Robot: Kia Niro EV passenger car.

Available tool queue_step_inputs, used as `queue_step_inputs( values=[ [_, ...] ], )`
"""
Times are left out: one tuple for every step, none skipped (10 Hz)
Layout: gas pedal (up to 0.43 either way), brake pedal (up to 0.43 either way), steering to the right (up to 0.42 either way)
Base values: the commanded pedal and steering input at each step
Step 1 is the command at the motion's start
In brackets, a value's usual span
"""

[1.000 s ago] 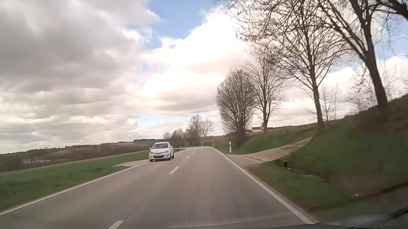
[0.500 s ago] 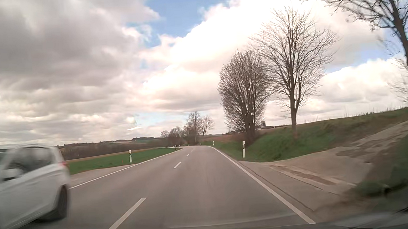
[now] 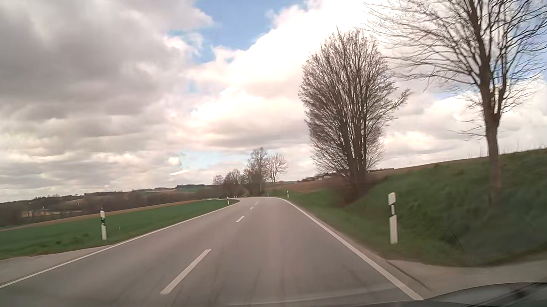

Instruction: Follow the waypoints while adhering to traffic rules and regulations

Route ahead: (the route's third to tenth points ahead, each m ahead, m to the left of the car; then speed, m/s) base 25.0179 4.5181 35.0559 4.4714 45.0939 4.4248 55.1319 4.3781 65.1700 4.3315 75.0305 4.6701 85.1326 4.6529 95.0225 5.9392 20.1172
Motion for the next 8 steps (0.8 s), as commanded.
queue_step_inputs(
  values=[
    [0.22,0.0,0.0],
    [0.22,0.0,0.0],
    [0.22,0.0,0.0],
    [0.22,0.0,-0.001],
    [0.22,0.0,-0.003],
    [0.22,0.0,-0.003],
    [0.22,0.0,-0.003],
    [0.22,0.0,-0.003]
  ],
)
